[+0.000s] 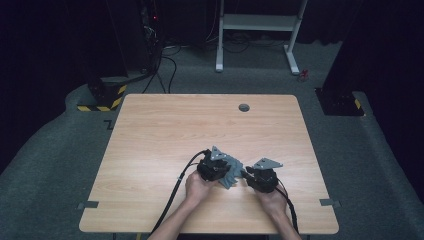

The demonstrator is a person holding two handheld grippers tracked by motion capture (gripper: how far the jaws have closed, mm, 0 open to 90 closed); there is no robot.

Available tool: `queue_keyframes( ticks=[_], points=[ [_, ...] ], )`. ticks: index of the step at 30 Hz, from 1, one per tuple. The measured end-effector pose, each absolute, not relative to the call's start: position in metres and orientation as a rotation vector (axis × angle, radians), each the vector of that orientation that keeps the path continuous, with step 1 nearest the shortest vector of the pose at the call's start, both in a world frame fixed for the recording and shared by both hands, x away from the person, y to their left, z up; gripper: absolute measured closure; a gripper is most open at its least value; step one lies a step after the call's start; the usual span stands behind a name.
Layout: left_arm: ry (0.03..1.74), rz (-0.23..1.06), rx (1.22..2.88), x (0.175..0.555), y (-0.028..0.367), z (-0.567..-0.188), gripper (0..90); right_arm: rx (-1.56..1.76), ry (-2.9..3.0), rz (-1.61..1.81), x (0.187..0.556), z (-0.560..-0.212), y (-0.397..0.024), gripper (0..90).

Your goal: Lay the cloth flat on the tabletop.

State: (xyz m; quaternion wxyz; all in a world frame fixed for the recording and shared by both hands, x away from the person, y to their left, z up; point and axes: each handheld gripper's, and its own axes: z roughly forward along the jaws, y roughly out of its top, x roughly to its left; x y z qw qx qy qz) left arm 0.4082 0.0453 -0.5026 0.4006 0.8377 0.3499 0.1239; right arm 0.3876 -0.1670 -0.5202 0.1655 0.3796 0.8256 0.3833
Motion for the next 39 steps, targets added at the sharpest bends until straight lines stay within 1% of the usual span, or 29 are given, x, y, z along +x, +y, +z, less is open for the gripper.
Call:
queue_keyframes(
  ticks=[3, 5, 11, 18, 26, 33, 39],
  points=[
    [0.875, 0.314, 2.122, 0.407, 0.047, -0.5, 84.5, 1.06, 2.384, 1.048, 0.389, -0.522, -0.159, 76.9],
    [0.871, 0.314, 2.122, 0.406, 0.048, -0.499, 86.6, 1.042, 2.381, 1.037, 0.389, -0.522, -0.159, 81.4],
    [0.851, 0.31, 2.111, 0.398, 0.058, -0.491, 86.7, 1.038, 2.369, 1.023, 0.388, -0.522, -0.159, 88.4],
    [0.846, 0.29, 2.081, 0.39, 0.073, -0.485, 86.8, 1.025, 2.364, 1.018, 0.387, -0.523, -0.159, 89.4],
    [0.875, 0.31, 2.045, 0.381, 0.092, -0.485, 87.2, 1.03, 2.366, 1.022, 0.387, -0.523, -0.159, 89.6],
    [0.939, 0.359, 1.986, 0.365, 0.131, -0.486, 87.3, 1.017, 2.364, 1.013, 0.385, -0.523, -0.159, 89.7],
    [0.996, 0.391, 1.965, 0.356, 0.153, -0.492, 87.3, 1.001, 2.363, 1.001, 0.383, -0.523, -0.159, 89.9]
  ],
)
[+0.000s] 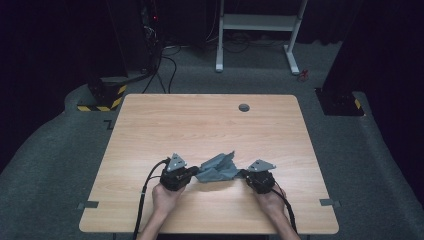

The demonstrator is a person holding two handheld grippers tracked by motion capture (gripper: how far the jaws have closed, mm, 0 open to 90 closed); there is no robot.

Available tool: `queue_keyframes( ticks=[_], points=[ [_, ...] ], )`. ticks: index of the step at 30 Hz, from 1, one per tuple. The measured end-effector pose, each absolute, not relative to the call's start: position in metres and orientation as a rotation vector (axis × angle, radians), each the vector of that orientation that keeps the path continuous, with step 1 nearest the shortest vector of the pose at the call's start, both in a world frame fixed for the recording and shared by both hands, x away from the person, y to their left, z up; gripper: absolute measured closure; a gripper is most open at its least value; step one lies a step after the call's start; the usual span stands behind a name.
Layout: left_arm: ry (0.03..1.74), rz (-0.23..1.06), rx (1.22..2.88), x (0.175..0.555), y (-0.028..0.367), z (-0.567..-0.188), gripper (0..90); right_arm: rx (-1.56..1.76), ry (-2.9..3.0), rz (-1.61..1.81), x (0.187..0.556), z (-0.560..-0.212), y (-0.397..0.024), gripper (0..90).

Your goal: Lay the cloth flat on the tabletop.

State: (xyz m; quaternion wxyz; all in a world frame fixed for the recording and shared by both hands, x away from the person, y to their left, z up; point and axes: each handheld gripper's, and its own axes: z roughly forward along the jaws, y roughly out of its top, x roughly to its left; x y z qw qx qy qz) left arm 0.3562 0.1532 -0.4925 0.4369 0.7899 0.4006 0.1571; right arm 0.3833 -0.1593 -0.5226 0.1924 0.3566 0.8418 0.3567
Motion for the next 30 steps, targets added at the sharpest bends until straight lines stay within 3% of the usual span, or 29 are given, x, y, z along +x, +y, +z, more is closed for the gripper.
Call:
queue_keyframes(
  ticks=[8, 16, 22, 27, 30],
  points=[
    [0.987, 0.404, 2.066, 0.338, 0.158, -0.509, 84.2, 0.986, 2.365, 0.99, 0.379, -0.522, -0.161, 89.8],
    [1.024, 0.369, 2.021, 0.347, 0.153, -0.502, 61.4, 0.987, 2.372, 1.014, 0.379, -0.523, -0.162, 79.9],
    [1.044, 0.395, 2.039, 0.38, 0.134, -0.485, 52.8, 0.973, 2.373, 1.14, 0.375, -0.518, -0.171, 77.5],
    [1.064, 0.424, 2.031, 0.402, 0.117, -0.487, 52.2, 0.949, 2.357, 1.187, 0.372, -0.515, -0.176, 77.4],
    [1.083, 0.43, 2.052, 0.426, 0.1, -0.49, 52.1, 0.936, 2.35, 1.245, 0.371, -0.509, -0.178, 72.4]
  ],
)
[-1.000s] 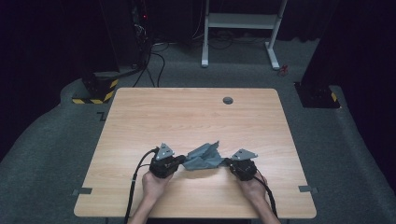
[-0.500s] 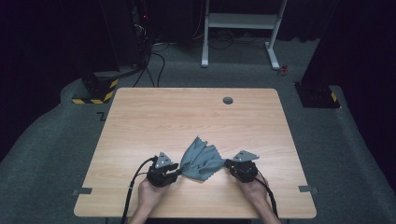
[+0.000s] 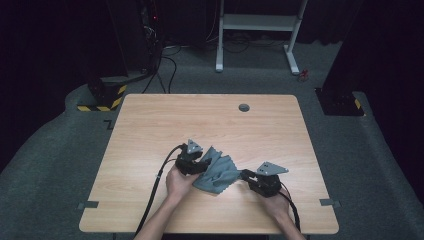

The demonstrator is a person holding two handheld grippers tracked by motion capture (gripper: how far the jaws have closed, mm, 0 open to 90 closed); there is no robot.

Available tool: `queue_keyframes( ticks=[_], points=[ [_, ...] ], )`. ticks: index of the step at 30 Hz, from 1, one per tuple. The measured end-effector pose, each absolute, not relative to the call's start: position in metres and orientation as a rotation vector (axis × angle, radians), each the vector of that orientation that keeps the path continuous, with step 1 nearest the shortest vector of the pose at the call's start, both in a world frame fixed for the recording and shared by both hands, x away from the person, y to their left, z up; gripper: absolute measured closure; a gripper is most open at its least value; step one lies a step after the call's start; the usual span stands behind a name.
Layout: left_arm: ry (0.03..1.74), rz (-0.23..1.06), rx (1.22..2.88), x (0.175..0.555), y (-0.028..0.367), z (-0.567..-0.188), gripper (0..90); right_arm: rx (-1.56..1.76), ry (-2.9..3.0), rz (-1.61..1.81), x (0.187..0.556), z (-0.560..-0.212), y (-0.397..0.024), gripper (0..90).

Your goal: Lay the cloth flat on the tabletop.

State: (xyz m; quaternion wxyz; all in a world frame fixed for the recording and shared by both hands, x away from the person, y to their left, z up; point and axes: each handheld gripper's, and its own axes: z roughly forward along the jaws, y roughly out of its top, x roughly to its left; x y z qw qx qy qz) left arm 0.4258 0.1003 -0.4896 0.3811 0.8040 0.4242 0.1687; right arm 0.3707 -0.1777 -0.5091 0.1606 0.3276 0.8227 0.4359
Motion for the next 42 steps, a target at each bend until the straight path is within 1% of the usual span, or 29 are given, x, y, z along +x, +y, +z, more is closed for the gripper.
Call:
queue_keyframes(
  ticks=[5, 9, 11, 12, 14, 18, 19, 22, 24, 27, 29, 34, 41, 42],
  points=[
    [1.136, 0.432, 2.088, 0.45, 0.089, -0.496, 52.8, 0.943, 2.388, 1.194, 0.384, -0.502, -0.167, 70.7],
    [1.173, 0.411, 2.112, 0.459, 0.089, -0.502, 56.8, 0.981, 2.407, 1.189, 0.401, -0.5, -0.153, 67.2],
    [1.184, 0.389, 2.121, 0.462, 0.089, -0.505, 59.9, 1.002, 2.404, 1.184, 0.409, -0.501, -0.144, 62.3],
    [1.183, 0.378, 2.126, 0.463, 0.09, -0.506, 63.1, 1.014, 2.397, 1.17, 0.413, -0.501, -0.14, 59.3],
    [1.189, 0.363, 2.13, 0.464, 0.09, -0.509, 69.4, 1.05, 2.406, 1.142, 0.421, -0.504, -0.133, 57.4],
    [1.173, 0.37, 2.153, 0.464, 0.09, -0.51, 78.2, 1.09, 2.427, 1.092, 0.434, -0.511, -0.123, 56.3],
    [1.173, 0.37, 2.153, 0.464, 0.09, -0.51, 80.1, 1.105, 2.43, 1.084, 0.436, -0.512, -0.12, 57.0],
    [1.152, 0.373, 2.171, 0.464, 0.091, -0.509, 86.4, 1.102, 2.454, 1.039, 0.44, -0.515, -0.115, 66.3],
    [1.145, 0.361, 2.173, 0.463, 0.092, -0.508, 88.1, 1.072, 2.457, 1.015, 0.441, -0.516, -0.112, 75.7],
    [1.132, 0.353, 2.157, 0.462, 0.095, -0.503, 88.6, 1.059, 2.468, 1.024, 0.441, -0.516, -0.112, 86.2],
    [1.116, 0.362, 2.145, 0.46, 0.097, -0.498, 88.6, 1.044, 2.47, 1.02, 0.439, -0.516, -0.112, 87.7],
    [1.101, 0.383, 2.098, 0.45, 0.107, -0.488, 88.6, 1.019, 2.453, 1.06, 0.431, -0.509, -0.119, 88.1],
    [1.098, 0.394, 2.091, 0.435, 0.12, -0.489, 88.6, 1.027, 2.442, 1.098, 0.419, -0.507, -0.136, 88.1],
    [1.096, 0.397, 2.096, 0.427, 0.126, -0.491, 88.6, 1.013, 2.434, 1.117, 0.412, -0.506, -0.143, 88.1]
  ],
)
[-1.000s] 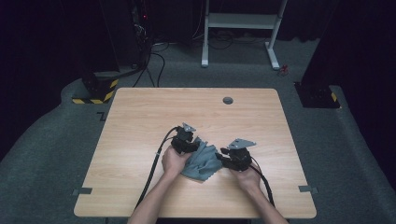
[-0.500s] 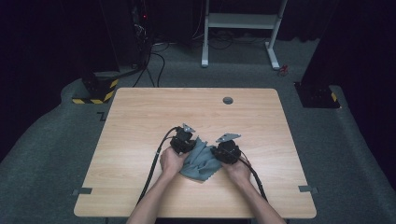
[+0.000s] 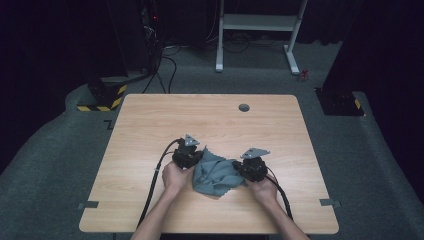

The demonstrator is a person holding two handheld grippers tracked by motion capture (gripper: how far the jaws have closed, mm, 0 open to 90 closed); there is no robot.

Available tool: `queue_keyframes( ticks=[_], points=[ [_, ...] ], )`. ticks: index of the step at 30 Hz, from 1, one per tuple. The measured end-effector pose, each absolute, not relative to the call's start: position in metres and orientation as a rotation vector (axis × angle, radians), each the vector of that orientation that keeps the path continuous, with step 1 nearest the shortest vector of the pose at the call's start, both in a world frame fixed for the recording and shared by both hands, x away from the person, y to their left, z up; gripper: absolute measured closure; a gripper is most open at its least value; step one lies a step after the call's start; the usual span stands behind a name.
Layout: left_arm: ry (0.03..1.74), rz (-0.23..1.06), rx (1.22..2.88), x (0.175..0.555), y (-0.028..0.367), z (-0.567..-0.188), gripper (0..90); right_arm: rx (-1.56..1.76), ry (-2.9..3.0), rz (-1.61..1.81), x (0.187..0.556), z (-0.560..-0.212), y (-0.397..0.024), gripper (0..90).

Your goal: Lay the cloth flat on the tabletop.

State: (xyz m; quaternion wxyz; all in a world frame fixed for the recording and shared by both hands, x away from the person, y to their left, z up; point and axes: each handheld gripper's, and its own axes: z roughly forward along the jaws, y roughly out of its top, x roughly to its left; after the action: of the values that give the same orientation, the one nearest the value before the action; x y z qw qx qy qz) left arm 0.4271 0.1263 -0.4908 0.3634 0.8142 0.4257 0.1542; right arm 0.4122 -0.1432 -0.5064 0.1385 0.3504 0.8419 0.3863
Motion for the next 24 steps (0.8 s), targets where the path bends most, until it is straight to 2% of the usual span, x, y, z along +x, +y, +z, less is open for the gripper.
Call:
queue_keyframes(
  ticks=[8, 10, 12, 20, 21, 24],
  points=[
    [1.11, 0.399, 2.128, 0.411, 0.141, -0.5, 88.5, 0.958, 2.49, 1.087, 0.398, -0.505, -0.152, 86.6],
    [1.119, 0.388, 2.128, 0.412, 0.141, -0.503, 88.4, 0.954, 2.498, 1.09, 0.397, -0.504, -0.152, 81.7],
    [1.112, 0.397, 2.134, 0.413, 0.14, -0.504, 87.9, 0.976, 2.471, 1.119, 0.399, -0.5, -0.151, 71.0],
    [1.099, 0.39, 2.142, 0.419, 0.132, -0.503, 87.9, 1.011, 2.506, 1.097, 0.419, -0.501, -0.132, 62.0],
    [1.103, 0.389, 2.135, 0.419, 0.131, -0.502, 87.9, 1.026, 2.521, 1.097, 0.421, -0.503, -0.131, 63.0],
    [1.109, 0.418, 2.1, 0.42, 0.135, -0.497, 88.0, 1.019, 2.583, 1.087, 0.423, -0.508, -0.13, 84.1]
  ],
)
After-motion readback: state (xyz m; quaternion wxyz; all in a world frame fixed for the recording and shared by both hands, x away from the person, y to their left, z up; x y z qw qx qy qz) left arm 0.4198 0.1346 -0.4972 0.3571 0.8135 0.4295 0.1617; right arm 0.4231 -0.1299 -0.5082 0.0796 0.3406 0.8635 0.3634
